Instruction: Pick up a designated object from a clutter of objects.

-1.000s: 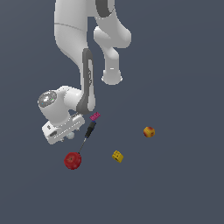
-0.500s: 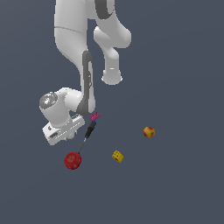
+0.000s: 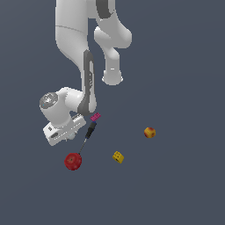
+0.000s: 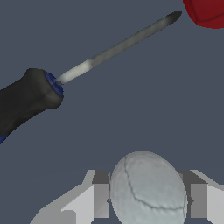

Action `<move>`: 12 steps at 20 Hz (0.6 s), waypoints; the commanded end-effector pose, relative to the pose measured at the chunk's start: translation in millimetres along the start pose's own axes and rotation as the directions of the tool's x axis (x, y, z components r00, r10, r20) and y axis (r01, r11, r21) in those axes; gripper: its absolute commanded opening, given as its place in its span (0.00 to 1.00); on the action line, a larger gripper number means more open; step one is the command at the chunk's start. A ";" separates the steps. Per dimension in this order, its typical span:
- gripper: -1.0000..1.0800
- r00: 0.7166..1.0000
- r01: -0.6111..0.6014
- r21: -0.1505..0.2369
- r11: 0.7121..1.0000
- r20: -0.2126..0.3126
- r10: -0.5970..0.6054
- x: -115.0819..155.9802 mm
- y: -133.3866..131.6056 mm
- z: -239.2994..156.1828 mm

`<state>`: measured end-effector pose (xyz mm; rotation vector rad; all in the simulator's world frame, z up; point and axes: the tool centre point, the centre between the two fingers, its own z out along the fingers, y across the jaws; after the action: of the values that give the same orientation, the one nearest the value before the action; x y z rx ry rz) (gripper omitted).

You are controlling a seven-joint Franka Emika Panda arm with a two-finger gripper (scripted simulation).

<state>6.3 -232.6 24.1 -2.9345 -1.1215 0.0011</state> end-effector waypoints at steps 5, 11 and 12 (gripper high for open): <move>0.00 1.000 0.001 -0.001 1.000 0.000 -0.001 11.8 -11.5 -19.4; 0.00 1.000 0.001 -0.001 1.000 0.001 -0.001 33.5 -33.6 -55.5; 0.00 1.000 0.001 -0.001 1.000 0.001 -0.001 38.2 -38.4 -63.5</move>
<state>8.4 -188.3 76.0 -2.9349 -1.1224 0.0029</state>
